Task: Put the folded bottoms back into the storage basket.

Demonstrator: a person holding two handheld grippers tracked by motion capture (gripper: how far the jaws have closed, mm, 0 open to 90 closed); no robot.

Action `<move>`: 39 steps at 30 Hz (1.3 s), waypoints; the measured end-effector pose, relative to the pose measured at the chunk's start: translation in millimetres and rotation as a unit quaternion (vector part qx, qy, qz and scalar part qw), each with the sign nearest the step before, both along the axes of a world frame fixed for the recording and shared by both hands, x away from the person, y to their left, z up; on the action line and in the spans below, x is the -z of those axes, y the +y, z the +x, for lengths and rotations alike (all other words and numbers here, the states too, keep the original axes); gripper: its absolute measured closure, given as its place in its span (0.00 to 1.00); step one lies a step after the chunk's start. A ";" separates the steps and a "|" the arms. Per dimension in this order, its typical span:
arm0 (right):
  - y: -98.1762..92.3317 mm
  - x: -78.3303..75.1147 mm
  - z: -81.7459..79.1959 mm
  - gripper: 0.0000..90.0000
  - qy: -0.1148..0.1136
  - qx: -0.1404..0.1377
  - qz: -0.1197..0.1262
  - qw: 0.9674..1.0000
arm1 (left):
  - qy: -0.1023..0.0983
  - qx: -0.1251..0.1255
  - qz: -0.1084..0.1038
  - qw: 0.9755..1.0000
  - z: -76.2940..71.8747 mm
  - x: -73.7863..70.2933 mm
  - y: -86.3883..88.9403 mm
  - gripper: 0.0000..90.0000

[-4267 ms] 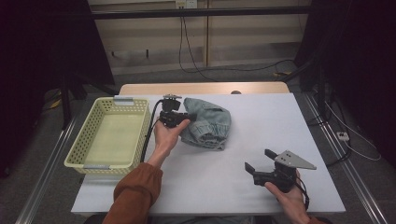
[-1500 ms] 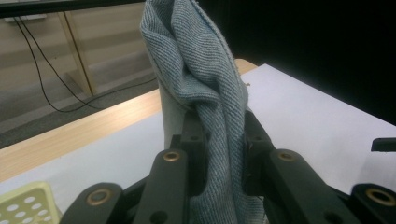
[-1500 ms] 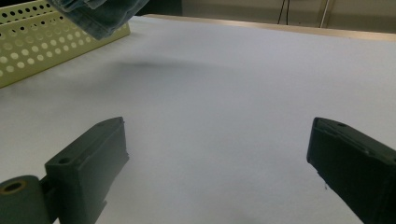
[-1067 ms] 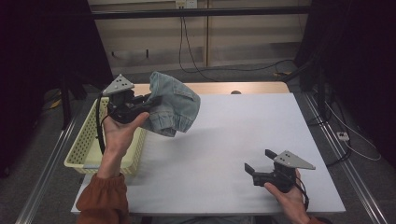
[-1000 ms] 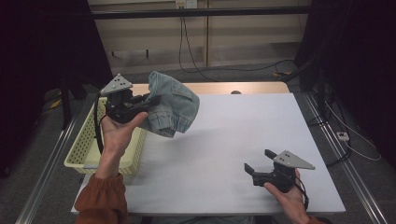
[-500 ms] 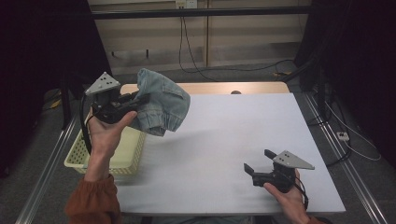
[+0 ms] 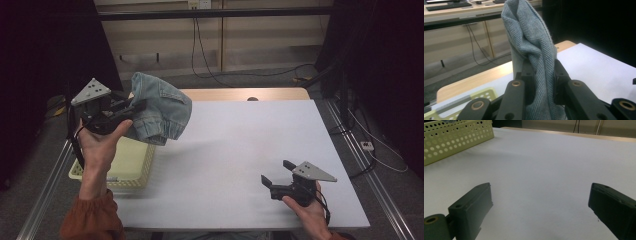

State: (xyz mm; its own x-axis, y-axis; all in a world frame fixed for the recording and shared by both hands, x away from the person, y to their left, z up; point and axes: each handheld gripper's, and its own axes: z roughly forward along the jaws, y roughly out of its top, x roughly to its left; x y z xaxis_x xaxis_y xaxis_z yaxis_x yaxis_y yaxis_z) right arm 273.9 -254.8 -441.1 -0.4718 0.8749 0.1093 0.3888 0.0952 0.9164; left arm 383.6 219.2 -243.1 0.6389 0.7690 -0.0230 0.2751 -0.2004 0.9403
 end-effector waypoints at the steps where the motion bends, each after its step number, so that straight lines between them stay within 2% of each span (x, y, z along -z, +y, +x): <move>1: -0.1 0.0 0.0 0.05 0.000 0.000 0.000 1.000 | 0.000 -0.002 0.000 1.000 -0.1 0.2 2.1 0.85; 9: -0.2 0.0 0.1 0.05 0.000 0.000 0.000 1.000 | 0.004 -0.017 -0.012 1.000 -3.8 -2.1 20.1 0.85; 18: 0.6 0.1 0.2 0.05 0.001 0.003 0.000 1.000 | 0.010 -0.035 0.001 0.999 -7.6 -4.0 36.0 0.85; 23: -0.2 -0.1 -0.3 0.06 0.001 0.002 0.000 1.000 | 0.017 -0.045 -0.015 0.999 -8.7 1.4 46.4 0.85; 32: 0.7 0.0 -0.5 0.06 0.000 0.001 0.000 1.000 | 0.030 -0.056 -0.006 0.998 -2.9 11.6 56.3 0.85; 39: 0.7 0.1 -0.5 0.05 0.000 0.002 -0.001 1.000 | 0.043 -0.071 -0.018 0.996 -1.5 17.3 73.9 0.85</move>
